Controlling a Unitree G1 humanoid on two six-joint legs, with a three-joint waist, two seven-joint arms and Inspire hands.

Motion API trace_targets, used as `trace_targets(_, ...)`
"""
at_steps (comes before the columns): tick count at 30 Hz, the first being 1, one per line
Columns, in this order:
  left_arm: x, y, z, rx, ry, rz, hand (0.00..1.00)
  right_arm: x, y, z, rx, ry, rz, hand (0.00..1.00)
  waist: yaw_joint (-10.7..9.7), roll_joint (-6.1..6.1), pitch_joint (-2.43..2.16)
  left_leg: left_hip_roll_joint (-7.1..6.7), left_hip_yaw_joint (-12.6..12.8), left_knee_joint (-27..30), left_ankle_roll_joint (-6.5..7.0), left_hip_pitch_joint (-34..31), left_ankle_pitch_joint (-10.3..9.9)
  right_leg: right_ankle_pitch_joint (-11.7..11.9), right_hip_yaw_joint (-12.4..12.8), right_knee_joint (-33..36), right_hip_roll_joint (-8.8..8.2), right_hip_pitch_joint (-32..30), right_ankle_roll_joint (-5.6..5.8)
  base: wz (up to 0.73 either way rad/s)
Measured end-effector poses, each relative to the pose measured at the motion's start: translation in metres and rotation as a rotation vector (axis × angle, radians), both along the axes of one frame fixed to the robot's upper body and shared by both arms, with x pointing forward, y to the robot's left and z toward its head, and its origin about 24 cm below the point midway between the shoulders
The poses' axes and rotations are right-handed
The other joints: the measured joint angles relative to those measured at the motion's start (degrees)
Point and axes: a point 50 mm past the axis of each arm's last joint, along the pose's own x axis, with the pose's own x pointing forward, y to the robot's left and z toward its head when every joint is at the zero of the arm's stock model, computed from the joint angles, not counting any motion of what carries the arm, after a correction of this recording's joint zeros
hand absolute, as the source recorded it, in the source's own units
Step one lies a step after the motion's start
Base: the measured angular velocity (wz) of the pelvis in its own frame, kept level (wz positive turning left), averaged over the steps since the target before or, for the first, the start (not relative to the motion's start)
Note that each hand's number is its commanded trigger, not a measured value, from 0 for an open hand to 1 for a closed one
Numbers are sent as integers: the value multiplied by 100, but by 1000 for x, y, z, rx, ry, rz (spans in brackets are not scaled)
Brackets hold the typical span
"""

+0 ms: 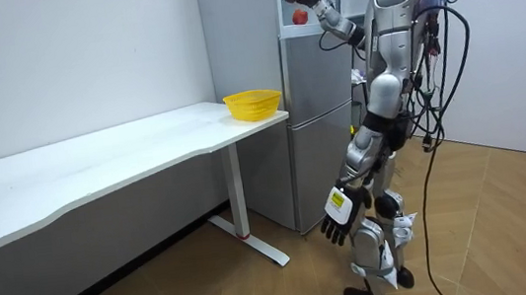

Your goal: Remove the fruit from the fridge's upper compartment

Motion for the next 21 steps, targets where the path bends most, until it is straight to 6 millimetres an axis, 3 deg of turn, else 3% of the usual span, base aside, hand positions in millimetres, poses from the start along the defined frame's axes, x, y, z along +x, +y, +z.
trace_targets(6,2,0,0,-13,3,-9,0,15,-4,-16,-87,81,-68,100,210,-67,-7,-7,-71,3,1,-58,0,-1,-135,-1,-15,-24,1,7)
trace_targets(11,2,1,1,-11,5,-10,0,26,-6,-30,-131,144,-109,100,270,-95,-18,-27,-137,3,5,-92,3,-2,-185,-2,-28,-46,3,5)
trace_targets(21,2,4,1,2,3,-8,0,39,-6,-61,-210,275,-160,100,489,-160,14,-69,-270,13,21,-150,12,-4,-290,1,-50,-42,6,6)
